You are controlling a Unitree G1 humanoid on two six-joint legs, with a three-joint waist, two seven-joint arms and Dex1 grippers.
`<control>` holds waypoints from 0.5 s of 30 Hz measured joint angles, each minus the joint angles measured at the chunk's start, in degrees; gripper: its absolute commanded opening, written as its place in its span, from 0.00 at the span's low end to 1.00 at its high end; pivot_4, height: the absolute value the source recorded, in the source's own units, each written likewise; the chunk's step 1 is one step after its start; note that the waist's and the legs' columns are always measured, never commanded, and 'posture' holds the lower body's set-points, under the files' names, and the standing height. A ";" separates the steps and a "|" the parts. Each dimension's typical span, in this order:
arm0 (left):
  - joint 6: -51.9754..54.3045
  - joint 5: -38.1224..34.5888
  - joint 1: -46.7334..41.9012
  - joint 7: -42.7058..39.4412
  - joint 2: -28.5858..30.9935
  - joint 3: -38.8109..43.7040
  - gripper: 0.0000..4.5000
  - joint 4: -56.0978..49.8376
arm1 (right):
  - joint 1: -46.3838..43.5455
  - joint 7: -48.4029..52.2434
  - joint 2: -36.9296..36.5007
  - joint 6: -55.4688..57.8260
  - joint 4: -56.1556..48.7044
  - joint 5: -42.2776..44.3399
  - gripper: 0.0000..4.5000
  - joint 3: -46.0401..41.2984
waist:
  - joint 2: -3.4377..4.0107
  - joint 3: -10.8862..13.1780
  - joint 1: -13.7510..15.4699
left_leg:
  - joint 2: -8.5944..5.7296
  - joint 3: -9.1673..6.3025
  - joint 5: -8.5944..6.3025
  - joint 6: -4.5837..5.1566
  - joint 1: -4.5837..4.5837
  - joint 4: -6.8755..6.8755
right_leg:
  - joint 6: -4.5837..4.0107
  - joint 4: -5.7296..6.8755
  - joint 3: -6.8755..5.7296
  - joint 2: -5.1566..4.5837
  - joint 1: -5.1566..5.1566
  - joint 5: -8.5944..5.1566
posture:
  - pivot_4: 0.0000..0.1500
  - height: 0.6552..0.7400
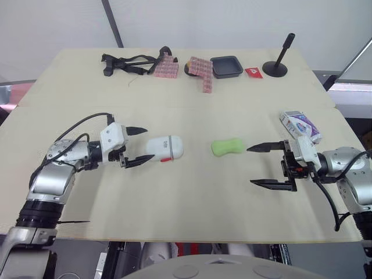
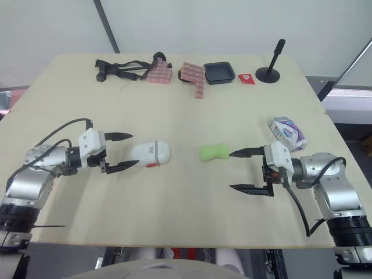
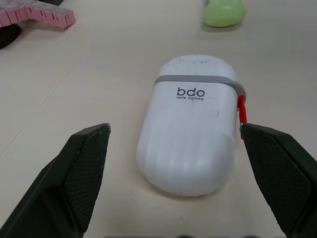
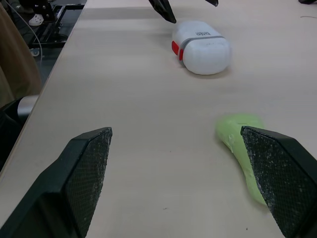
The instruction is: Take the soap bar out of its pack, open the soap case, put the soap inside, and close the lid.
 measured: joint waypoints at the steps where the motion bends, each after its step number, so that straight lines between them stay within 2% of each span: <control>1: -0.06 0.33 -1.31 -1.15 0.23 -1.13 1.00 1.26 | 0.01 -0.05 -0.01 0.03 0.01 -0.05 0.99 0.16 | 0.00 0.00 0.11 | 0.00 0.00 0.00 0.00 0.00 0.00 | 0.00 0.02 0.00 0.00 -0.01 0.00 | 1.00 1.00; 8: -0.71 2.91 -10.28 -5.96 0.37 -5.74 1.00 9.61 | -0.20 -0.08 -0.06 0.17 0.20 -0.13 0.99 0.39 | 0.00 0.00 0.57 | -0.05 0.00 0.00 0.01 -0.02 0.07 | 0.00 0.08 0.02 -0.04 -0.02 0.00 | 1.00 1.00; 15: -2.30 4.41 -12.50 -8.16 -1.43 -8.99 1.00 13.92 | -1.00 -0.82 -0.02 0.59 0.97 -0.36 0.99 0.43 | -0.02 0.01 0.81 | -0.06 -0.01 0.00 0.01 -0.10 0.13 | 0.00 0.11 0.01 -0.03 -0.02 0.00 | 1.00 1.00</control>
